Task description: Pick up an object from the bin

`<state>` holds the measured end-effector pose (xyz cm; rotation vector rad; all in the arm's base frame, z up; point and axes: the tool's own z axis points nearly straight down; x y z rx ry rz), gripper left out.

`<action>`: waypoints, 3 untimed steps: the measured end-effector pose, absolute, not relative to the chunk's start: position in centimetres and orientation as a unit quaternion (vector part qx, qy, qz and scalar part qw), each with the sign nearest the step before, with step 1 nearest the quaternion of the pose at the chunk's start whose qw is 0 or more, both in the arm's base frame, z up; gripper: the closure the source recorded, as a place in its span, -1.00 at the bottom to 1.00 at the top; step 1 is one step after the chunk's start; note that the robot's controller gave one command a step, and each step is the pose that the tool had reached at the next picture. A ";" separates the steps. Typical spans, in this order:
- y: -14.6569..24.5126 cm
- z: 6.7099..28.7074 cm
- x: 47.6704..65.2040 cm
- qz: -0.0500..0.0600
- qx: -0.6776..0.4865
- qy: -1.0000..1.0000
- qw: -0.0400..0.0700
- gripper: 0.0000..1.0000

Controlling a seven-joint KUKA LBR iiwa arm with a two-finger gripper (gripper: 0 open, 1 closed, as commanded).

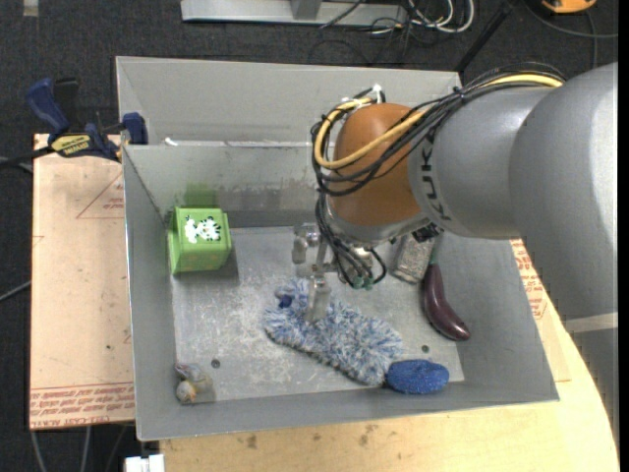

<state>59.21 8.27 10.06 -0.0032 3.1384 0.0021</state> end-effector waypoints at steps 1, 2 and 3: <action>10.6 7.3 57.6 0.001 -0.043 0.999 0.002 1.00; 10.6 7.3 57.6 0.001 -0.042 0.999 0.002 1.00; 11.4 16.8 59.6 0.001 -0.056 0.998 0.001 1.00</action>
Offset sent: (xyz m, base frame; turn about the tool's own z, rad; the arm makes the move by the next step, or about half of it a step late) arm 0.0000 0.0000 0.0000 0.0000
